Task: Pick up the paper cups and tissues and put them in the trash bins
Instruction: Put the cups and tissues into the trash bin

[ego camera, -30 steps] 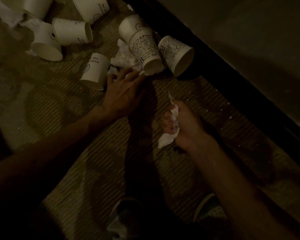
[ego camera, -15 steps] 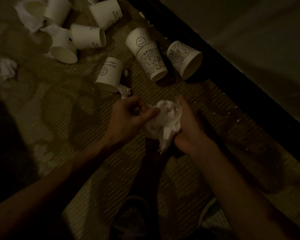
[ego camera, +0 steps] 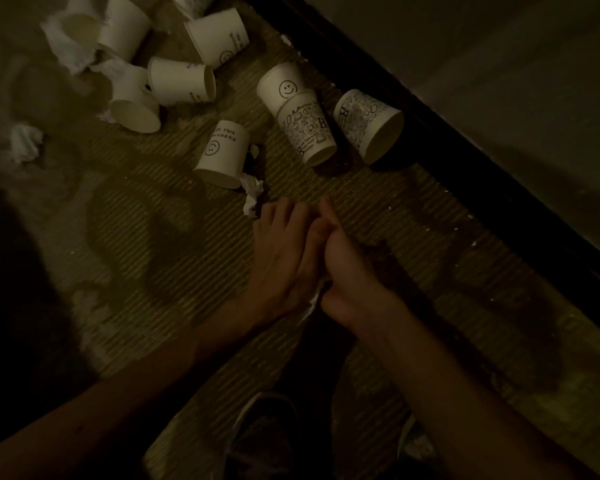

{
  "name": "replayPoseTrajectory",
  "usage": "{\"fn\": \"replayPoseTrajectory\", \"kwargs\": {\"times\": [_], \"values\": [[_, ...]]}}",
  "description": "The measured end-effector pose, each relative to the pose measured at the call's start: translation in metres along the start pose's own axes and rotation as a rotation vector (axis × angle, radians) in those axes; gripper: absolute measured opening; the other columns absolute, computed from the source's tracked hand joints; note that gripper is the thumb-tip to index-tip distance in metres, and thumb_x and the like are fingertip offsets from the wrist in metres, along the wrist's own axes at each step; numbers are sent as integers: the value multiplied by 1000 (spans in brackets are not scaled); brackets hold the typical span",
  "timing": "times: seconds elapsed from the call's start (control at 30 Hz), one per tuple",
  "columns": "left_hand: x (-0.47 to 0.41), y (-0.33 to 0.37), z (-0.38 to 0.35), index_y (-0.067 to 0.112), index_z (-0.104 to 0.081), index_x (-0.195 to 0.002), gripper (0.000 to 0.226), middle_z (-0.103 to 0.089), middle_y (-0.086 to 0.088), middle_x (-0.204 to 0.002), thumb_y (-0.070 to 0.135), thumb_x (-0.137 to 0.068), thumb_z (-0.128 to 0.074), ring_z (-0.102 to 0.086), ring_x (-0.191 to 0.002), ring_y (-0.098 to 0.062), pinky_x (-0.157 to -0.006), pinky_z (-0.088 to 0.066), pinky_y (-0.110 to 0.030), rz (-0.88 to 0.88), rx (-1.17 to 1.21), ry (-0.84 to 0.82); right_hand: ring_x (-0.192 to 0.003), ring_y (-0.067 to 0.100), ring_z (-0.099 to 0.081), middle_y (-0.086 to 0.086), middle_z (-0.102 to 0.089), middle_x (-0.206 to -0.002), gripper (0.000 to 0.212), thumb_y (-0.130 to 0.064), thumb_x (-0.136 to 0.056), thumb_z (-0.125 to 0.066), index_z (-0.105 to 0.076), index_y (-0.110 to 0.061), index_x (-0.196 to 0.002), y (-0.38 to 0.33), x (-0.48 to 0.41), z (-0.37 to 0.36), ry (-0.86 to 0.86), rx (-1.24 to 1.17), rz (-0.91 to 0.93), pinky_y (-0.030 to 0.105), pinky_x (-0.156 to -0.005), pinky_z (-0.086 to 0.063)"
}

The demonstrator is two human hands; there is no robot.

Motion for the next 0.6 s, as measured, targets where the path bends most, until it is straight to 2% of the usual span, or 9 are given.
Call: {"fn": "replayPoseTrajectory", "kwargs": {"times": [0.07, 0.13, 0.2, 0.23, 0.3, 0.33, 0.4, 0.5, 0.6], "values": [[-2, -14, -1, 9, -61, -114, 48, -57, -13, -107, 43, -97, -31, -52, -100, -26, -84, -44, -48, 171, 72, -13, -85, 14, -72, 4, -73, -103, 53, -65, -91, -44, -67, -24, -114, -1, -2, -1, 35, -11, 21, 27, -65, -58], [-7, -24, 3, 21, -50, -123, 54, -52, -4, -114, 60, -97, -23, -51, -101, -6, -81, -45, -33, 242, 186, 2, -78, 10, -71, 3, -70, -103, 50, -53, -95, -48, -62, -14, -123, -6, -6, 5, 102, -29, 74, 24, -61, -56], [-13, -33, 13, 26, -42, -120, 44, -56, -10, -116, 57, -100, -16, -58, -99, -18, -72, -47, -38, 209, 129, 25, -83, 13, -67, 2, -66, -103, 40, -44, -96, -54, -62, -12, -119, -12, -8, 12, 148, -22, 108, 26, -65, -55], [-17, -43, 17, 27, -40, -121, 40, -57, -15, -120, 53, -101, -18, -59, -98, -27, -69, -49, -42, 248, 117, 15, -78, 10, -65, 0, -64, -96, 30, -41, -95, -56, -64, -14, -106, -15, -8, 15, 163, -27, 106, 25, -59, -54], [-20, -68, 21, 26, -40, -135, 51, -55, -18, -129, 54, -98, -18, -58, -101, -33, -70, -48, -42, 352, 19, -58, -57, 3, -61, -5, -59, -79, 21, -37, -96, -56, -59, -22, -83, -19, -11, 21, 187, -26, 99, 19, -43, -48], [-20, -78, 21, 19, -41, -140, 58, -52, -21, -133, 51, -98, -18, -56, -104, -36, -71, -48, -43, 375, -48, -107, -53, 1, -58, -8, -58, -72, 23, -37, -96, -56, -56, -24, -77, -22, -12, 23, 210, -7, 111, 18, -40, -46], [-17, -89, 16, 7, -46, -138, 54, -49, -24, -137, 40, -101, -24, -53, -111, -42, -79, -49, -46, 360, -203, -217, -61, 7, -57, -7, -57, -71, 25, -36, -97, -55, -55, -24, -74, -25, -17, 28, 267, 53, 156, 17, -45, -46], [-22, -100, 18, 5, -58, -126, 39, -62, -15, -123, 32, -105, -40, -57, -112, -31, -91, -42, -38, 393, -128, -141, -78, 7, -57, -7, -59, -85, 14, -34, -96, -57, -60, -30, -83, -25, -18, 28, 268, 60, 215, 13, -50, -48], [-26, -103, 20, 10, -67, -105, 43, -67, -4, -94, 38, -106, -33, -63, -88, -22, -76, -46, -35, 400, -81, -192, -71, 3, -59, -7, -58, -87, 16, -33, -96, -57, -60, -28, -81, -25, -18, 30, 273, -2, 215, 8, -40, -41]]}}
Point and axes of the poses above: each hand's wrist, its own x-axis away from the middle knuckle, its own z-axis out of the back of the hand, y = z × x, the point moved 6 cm from there along -x, towards the middle knuckle
